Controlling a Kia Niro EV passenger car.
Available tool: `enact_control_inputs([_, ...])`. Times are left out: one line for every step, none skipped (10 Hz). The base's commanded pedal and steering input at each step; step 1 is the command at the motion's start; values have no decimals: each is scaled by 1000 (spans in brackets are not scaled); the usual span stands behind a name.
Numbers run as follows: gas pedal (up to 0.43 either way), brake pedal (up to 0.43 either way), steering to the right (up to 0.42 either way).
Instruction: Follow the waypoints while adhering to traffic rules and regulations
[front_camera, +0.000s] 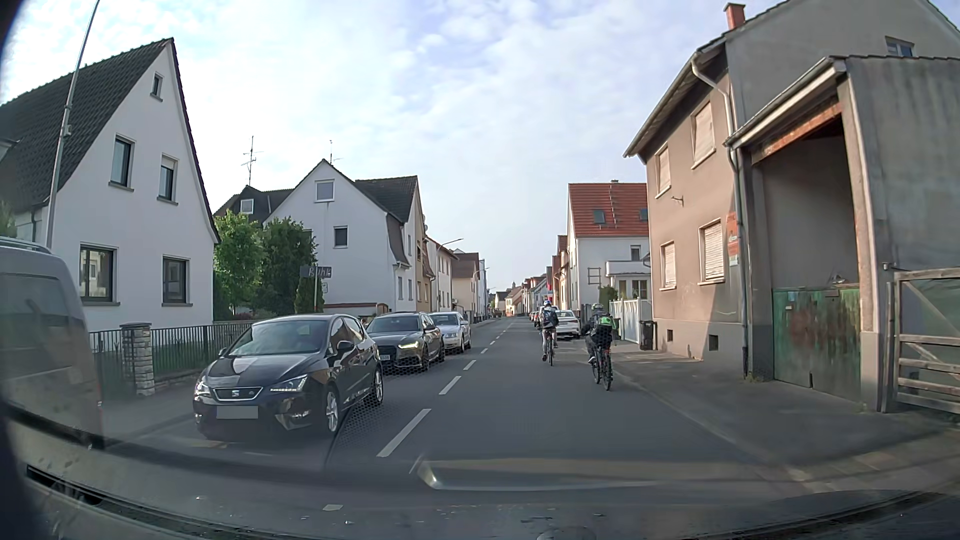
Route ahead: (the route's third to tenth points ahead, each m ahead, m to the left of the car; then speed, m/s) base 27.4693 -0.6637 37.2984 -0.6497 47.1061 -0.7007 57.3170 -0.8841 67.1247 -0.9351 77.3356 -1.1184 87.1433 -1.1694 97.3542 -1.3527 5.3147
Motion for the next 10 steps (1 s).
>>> enact_control_inputs([47, 0, 1])
enact_control_inputs([59, 0, 1])
enact_control_inputs([67, 0, 0])
enact_control_inputs([79, 0, 0])
enact_control_inputs([79, 0, -1])
enact_control_inputs([79, 0, -1])
enact_control_inputs([79, 0, -2])
enact_control_inputs([79, 0, -4])
enact_control_inputs([79, 0, -4])
enact_control_inputs([79, 0, -4])
